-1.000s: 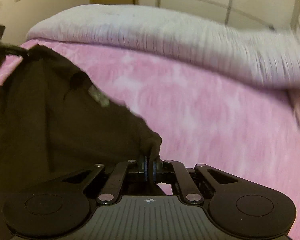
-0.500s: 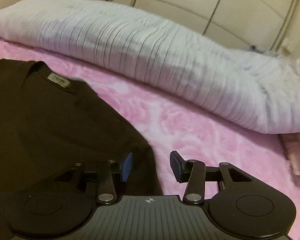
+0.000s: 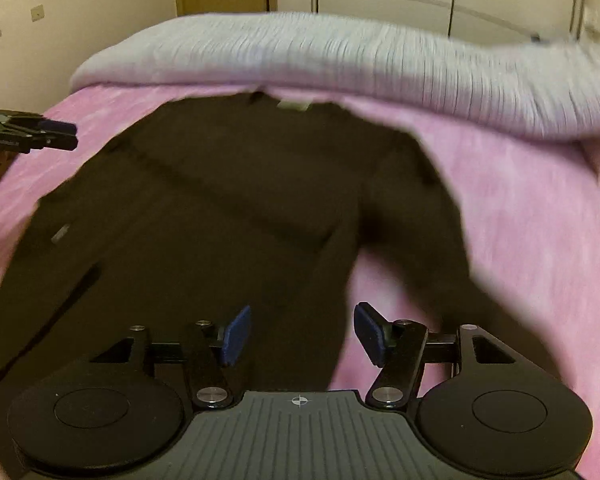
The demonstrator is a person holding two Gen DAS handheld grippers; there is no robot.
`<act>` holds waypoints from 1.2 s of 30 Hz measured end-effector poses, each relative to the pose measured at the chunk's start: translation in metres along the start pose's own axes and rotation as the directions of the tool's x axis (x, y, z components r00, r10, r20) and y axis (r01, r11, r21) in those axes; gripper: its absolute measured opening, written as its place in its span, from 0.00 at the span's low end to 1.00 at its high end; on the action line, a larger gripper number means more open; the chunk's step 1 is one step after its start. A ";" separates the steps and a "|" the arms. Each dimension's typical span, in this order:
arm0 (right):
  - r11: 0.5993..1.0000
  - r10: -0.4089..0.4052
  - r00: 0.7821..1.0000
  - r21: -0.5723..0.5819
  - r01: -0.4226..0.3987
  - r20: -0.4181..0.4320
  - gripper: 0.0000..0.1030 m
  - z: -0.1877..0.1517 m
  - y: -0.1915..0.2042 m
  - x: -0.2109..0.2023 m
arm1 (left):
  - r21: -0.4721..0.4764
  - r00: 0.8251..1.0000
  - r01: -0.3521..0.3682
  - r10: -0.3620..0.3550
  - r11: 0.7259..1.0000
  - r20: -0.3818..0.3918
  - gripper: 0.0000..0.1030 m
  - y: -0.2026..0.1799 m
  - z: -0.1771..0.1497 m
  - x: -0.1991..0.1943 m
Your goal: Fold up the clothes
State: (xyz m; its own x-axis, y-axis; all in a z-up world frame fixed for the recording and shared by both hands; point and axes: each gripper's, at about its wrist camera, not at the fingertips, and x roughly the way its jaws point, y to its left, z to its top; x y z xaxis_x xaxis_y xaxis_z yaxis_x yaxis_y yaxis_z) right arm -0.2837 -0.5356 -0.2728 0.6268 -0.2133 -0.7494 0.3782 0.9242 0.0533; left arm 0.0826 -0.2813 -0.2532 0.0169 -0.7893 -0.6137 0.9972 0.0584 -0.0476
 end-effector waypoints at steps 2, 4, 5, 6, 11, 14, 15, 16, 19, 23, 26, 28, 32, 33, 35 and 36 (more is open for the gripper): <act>1.000 0.004 1.000 0.000 -0.004 -0.024 0.60 -0.033 0.021 -0.017 | 0.066 0.999 0.033 -0.031 0.997 -0.030 0.64 -0.030 -0.021 -0.019; 1.000 0.003 0.999 0.020 -0.002 -0.040 0.60 -0.063 0.037 -0.036 | 0.123 0.997 0.048 -0.040 0.991 -0.069 0.64 -0.055 -0.042 -0.036; 0.999 0.005 0.999 0.043 -0.003 -0.042 0.60 -0.076 0.044 -0.046 | 0.102 0.996 0.046 -0.038 0.994 -0.076 0.64 -0.063 -0.050 -0.045; 0.998 0.007 0.999 0.066 -0.004 -0.044 0.60 -0.089 0.050 -0.056 | 0.080 0.996 0.043 -0.036 0.996 -0.084 0.64 -0.072 -0.057 -0.053; 0.997 -0.081 0.996 -0.017 0.080 -0.034 0.61 -0.142 0.099 -0.096 | 0.021 0.993 0.060 -0.057 0.998 -0.100 0.70 -0.121 -0.081 -0.069; 0.996 -0.087 0.996 -0.038 0.086 -0.029 0.61 -0.163 0.122 -0.103 | -0.002 0.992 0.056 -0.056 0.998 -0.112 0.71 -0.146 -0.083 -0.051; 0.994 -0.093 0.995 -0.060 0.091 -0.028 0.61 -0.167 0.129 -0.103 | -0.010 0.992 0.051 -0.052 0.999 -0.118 0.71 -0.154 -0.082 -0.042; 0.991 -0.105 0.994 -0.091 0.102 -0.024 0.61 -0.171 0.137 -0.104 | 0.020 0.992 0.005 -0.002 1.000 -0.127 0.70 -0.159 -0.081 -0.031; 0.952 -0.166 0.986 -0.258 0.163 0.008 0.63 -0.178 0.158 -0.100 | 0.123 0.979 -0.138 0.154 0.983 -0.136 0.57 -0.172 -0.078 -0.003; 0.844 -0.222 0.973 -0.489 0.221 0.057 0.67 -0.185 0.181 -0.087 | 0.094 0.964 -0.224 0.234 0.970 -0.124 0.13 -0.154 -0.085 -0.018; 0.749 -0.252 0.959 -0.602 0.276 0.128 0.69 -0.189 0.191 -0.081 | -0.017 0.960 -0.260 0.256 0.966 -0.113 0.07 -0.133 -0.097 -0.055; 0.701 -0.260 0.950 -0.643 0.309 0.172 0.69 -0.190 0.194 -0.080 | -0.075 0.954 -0.287 0.278 0.955 -0.111 0.07 -0.120 -0.108 -0.081; 0.593 -0.308 0.925 -0.715 0.370 0.224 0.69 -0.197 0.194 -0.074 | -0.076 0.930 -0.348 0.334 0.934 -0.156 0.07 -0.105 -0.133 -0.118; 0.567 -0.317 0.919 -0.731 0.381 0.234 0.69 -0.201 0.193 -0.073 | -0.059 0.927 -0.351 0.338 0.934 -0.165 0.09 -0.104 -0.137 -0.123; 0.523 -0.317 0.915 -0.759 0.389 0.250 0.69 -0.206 0.191 -0.069 | 0.038 0.945 -0.297 0.300 0.954 -0.134 0.23 -0.108 -0.136 -0.126; 0.503 -0.311 0.914 -0.771 0.390 0.260 0.69 -0.209 0.190 -0.067 | 0.130 0.952 -0.269 0.284 0.954 -0.114 0.38 -0.115 -0.131 -0.122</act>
State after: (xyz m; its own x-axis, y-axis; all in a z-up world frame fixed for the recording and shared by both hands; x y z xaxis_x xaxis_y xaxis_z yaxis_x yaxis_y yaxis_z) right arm -0.3962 -0.2799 -0.3502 0.6324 -0.5647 -0.5303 -0.0908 0.6258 -0.7747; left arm -0.0439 -0.1112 -0.2764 0.2909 -0.6654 -0.6875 0.9566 0.1889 0.2220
